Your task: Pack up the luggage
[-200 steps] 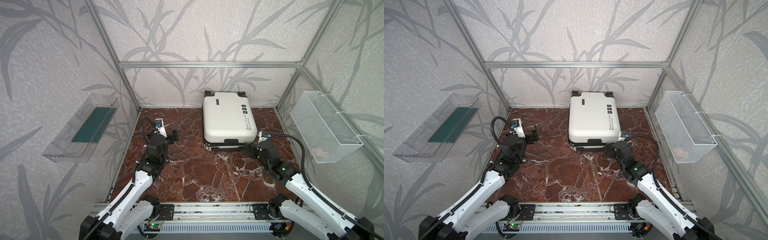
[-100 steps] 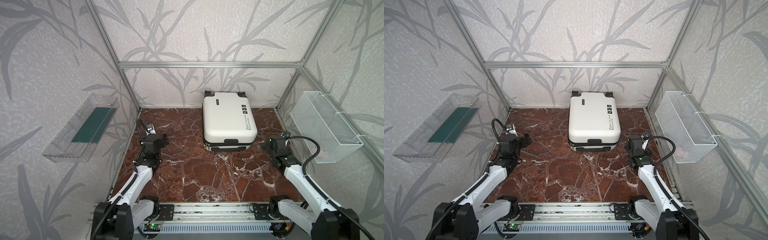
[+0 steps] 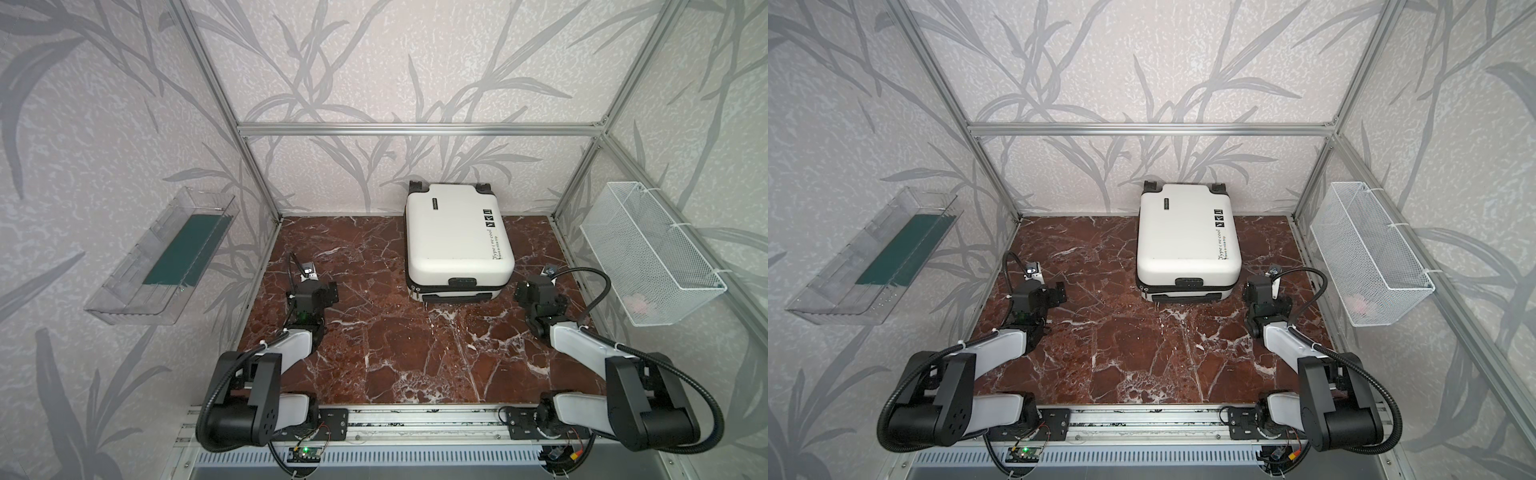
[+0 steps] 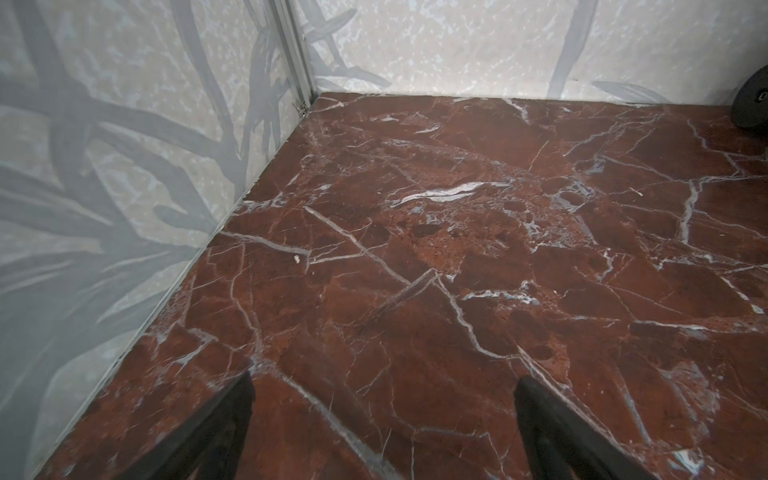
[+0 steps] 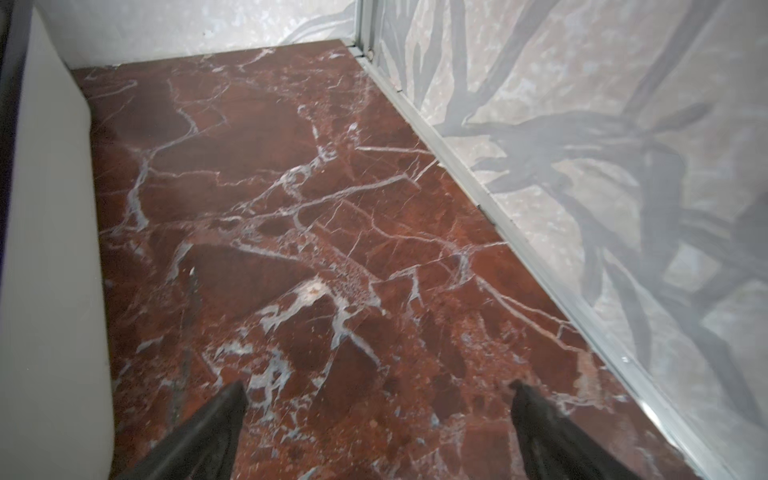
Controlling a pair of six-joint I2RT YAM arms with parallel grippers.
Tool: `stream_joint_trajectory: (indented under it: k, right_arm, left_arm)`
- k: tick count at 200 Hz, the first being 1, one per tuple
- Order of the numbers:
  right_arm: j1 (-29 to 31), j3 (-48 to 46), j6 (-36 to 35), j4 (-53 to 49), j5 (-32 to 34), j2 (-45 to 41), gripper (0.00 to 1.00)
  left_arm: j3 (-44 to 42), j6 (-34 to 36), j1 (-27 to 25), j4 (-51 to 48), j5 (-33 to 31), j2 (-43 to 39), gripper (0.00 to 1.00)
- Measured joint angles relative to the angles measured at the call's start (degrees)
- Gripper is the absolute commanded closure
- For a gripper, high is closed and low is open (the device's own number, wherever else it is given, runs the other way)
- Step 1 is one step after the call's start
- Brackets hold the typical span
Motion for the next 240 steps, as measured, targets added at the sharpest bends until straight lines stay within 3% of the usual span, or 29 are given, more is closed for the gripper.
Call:
stream_joint_trajectory:
  k: [36, 75, 149, 240]
  right_arm:
    - [0.0, -6.2, -6.1, 19.1, -7.8, 6.2, 0.01]
    - [0.1, -7.6, -11.8, 34.0, -16.3, 13.7, 0.01]
    - [0.5, -3.2, -14.3, 27.4, -18.1, 14.0, 0.01]
    - [0.5, -3.1, -14.3, 27.0, -18.2, 13.9, 0.01]
  left_arm:
    - [-0.2, 1.7, 0.9, 10.5, 4.4, 9.7, 0.01]
    - [-0.2, 0.9, 4.2, 13.2, 7.7, 10.8, 0.00]
    - [-0.2, 0.9, 4.3, 15.0, 9.2, 10.8, 0.01]
    - [-0.2, 0.9, 4.1, 15.5, 9.3, 10.9, 0.01]
